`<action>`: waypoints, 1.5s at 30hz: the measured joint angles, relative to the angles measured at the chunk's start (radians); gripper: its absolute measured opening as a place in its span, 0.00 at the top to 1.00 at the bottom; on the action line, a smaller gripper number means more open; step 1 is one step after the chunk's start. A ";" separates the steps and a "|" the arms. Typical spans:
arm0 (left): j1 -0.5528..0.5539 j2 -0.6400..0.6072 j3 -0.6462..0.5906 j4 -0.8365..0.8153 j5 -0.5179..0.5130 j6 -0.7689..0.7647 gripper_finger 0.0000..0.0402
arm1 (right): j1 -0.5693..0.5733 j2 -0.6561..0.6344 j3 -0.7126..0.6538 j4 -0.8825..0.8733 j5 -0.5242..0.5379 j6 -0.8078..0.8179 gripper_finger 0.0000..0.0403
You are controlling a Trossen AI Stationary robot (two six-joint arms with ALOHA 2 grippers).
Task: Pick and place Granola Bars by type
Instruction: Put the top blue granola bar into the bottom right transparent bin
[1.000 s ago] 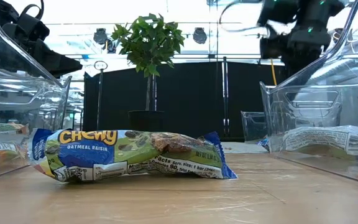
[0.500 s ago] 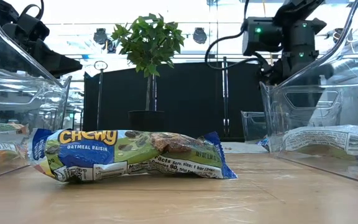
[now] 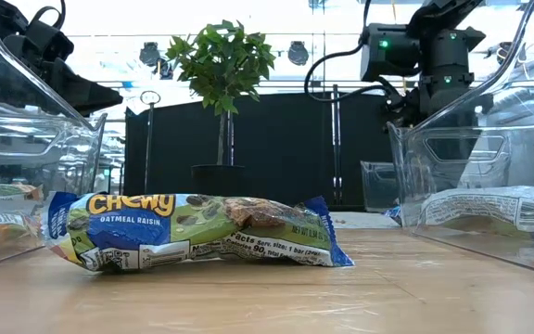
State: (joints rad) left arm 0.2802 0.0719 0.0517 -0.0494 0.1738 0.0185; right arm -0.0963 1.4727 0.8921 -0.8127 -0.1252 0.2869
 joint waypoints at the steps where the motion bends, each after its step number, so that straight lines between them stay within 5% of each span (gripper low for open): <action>1: 0.000 0.000 0.000 0.000 0.000 0.000 0.82 | 0.000 0.000 0.000 0.002 -0.012 0.010 0.68; 7: 0.000 0.000 0.000 0.000 0.000 0.000 0.82 | 0.000 0.011 -0.007 0.046 -0.096 0.014 0.68; 24: 0.000 0.000 0.000 0.000 0.004 0.000 0.82 | 0.000 -0.011 -0.004 0.050 -0.088 0.015 0.68; 45: 0.000 0.000 0.000 0.000 0.000 0.000 0.82 | -0.009 -0.238 -0.002 0.101 0.037 0.062 0.68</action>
State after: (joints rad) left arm 0.2802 0.0719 0.0517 -0.0494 0.1741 0.0185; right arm -0.1055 1.2342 0.8899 -0.7113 -0.0881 0.3489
